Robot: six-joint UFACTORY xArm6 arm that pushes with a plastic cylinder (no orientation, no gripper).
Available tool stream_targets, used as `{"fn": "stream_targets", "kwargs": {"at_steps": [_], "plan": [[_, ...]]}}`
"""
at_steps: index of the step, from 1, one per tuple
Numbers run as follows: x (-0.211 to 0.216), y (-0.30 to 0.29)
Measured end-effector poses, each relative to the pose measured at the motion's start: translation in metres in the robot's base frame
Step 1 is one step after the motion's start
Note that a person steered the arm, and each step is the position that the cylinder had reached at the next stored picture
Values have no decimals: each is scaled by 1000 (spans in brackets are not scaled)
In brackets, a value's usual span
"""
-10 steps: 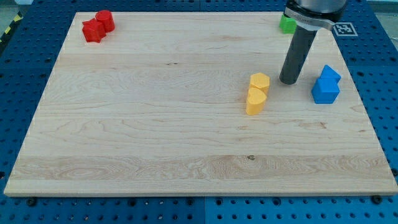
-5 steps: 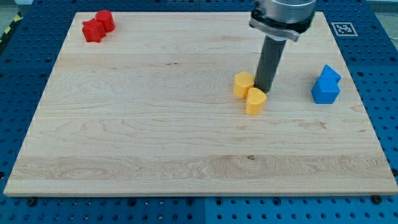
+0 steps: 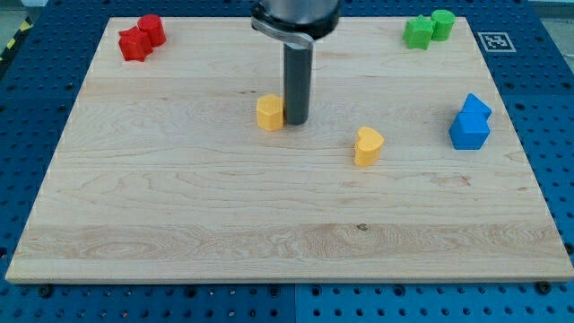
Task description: Place the hexagon at the center left side of the board
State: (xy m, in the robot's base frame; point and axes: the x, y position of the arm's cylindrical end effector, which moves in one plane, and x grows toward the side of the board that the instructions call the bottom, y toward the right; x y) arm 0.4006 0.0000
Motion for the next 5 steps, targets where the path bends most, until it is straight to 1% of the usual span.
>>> {"fn": "stream_targets", "kwargs": {"at_steps": [2,4,5], "plan": [[-13,-23],[-13,-50],[-13,-78]]}}
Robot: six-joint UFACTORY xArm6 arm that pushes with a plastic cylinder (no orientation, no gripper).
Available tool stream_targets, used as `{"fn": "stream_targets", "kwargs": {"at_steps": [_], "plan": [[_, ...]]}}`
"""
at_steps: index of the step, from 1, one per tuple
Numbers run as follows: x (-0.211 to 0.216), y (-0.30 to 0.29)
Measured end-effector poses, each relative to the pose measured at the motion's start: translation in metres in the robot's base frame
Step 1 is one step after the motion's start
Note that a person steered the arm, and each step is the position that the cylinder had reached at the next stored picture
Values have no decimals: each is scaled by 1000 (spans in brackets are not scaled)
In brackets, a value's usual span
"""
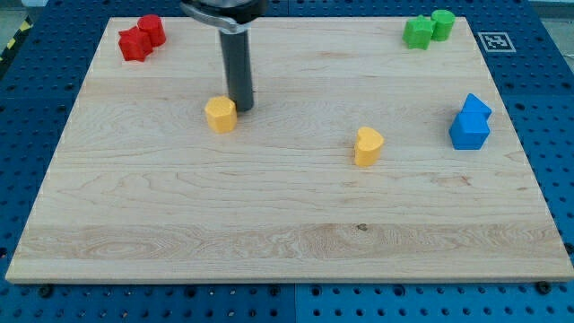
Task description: Place the hexagon at the center left side of the board
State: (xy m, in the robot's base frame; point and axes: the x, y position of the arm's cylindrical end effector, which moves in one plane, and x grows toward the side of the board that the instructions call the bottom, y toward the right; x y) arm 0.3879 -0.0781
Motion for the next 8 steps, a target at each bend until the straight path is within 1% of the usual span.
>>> {"fn": "stream_targets", "kwargs": {"at_steps": [2,3,5,6,7,8], "plan": [[0,-8],[0,-28],[24,-3],[40,-3],[45,-24],[28,-53]]}}
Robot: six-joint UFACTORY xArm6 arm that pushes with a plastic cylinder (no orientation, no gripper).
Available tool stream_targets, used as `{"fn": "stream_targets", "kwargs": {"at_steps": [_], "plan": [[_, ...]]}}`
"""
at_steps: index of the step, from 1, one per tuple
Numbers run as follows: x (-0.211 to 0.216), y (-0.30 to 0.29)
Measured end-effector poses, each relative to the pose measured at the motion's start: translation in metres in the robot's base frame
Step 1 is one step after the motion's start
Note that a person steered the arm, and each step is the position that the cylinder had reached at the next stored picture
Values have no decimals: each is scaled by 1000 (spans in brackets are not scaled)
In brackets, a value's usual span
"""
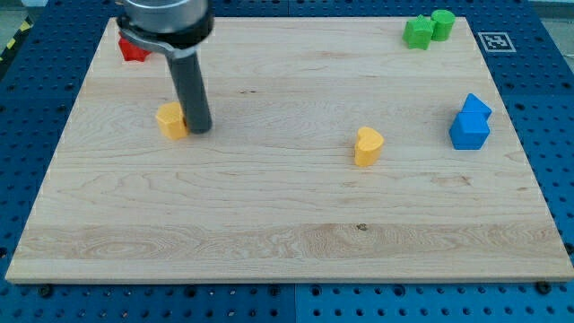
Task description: Place the hexagon at the center left side of the board
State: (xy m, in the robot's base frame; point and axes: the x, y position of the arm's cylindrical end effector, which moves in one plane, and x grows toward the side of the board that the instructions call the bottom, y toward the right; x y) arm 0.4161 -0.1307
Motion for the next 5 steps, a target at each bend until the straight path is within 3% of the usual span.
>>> {"fn": "stream_targets", "kwargs": {"at_steps": [2,5], "plan": [[-17,-7],[-25,-67]]}}
